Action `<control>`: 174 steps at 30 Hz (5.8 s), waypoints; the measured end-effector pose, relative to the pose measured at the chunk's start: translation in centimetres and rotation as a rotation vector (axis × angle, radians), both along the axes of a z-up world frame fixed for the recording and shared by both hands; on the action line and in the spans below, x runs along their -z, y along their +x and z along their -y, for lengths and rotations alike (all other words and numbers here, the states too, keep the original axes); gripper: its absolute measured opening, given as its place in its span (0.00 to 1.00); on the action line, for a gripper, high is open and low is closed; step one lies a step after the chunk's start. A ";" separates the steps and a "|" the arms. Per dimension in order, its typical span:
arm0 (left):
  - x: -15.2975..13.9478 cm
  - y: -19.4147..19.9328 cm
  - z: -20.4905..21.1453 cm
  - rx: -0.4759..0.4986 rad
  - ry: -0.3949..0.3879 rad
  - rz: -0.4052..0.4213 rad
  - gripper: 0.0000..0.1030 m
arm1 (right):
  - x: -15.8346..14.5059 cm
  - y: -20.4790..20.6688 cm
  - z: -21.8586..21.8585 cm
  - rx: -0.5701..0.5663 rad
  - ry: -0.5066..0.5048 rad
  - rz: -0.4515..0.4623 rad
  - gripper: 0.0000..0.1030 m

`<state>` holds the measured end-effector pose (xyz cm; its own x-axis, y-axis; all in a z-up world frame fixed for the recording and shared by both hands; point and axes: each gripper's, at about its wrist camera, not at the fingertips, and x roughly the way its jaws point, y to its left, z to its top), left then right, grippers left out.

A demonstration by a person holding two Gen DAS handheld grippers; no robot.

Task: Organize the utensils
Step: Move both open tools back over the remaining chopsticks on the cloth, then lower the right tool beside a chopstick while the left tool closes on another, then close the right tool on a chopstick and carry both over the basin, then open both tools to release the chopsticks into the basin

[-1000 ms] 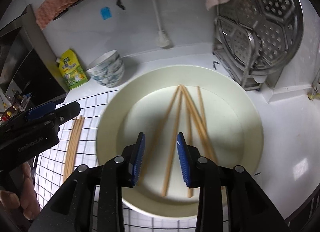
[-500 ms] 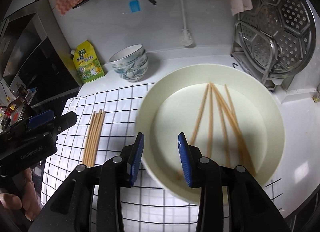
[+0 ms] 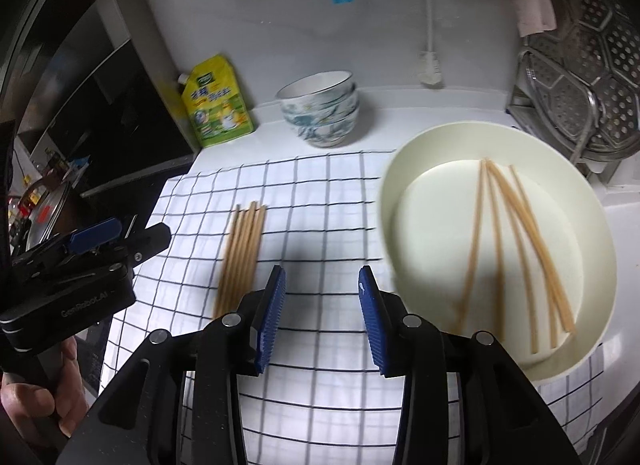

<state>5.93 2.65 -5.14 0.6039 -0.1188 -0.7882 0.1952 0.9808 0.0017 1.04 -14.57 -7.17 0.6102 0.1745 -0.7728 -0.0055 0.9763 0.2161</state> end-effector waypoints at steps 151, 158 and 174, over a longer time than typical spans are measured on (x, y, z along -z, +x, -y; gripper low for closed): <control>2.2 0.4 0.6 0.036 -0.026 -0.075 0.07 | 1.2 1.4 -3.6 -0.134 -0.057 0.016 0.07; 0.5 0.0 6.5 0.084 -0.069 -0.068 0.07 | -0.7 0.2 3.1 -0.062 -0.069 0.042 0.07; 2.7 3.0 23.4 0.199 -0.068 -0.118 0.07 | 3.0 1.5 19.1 0.106 -0.048 -0.043 0.07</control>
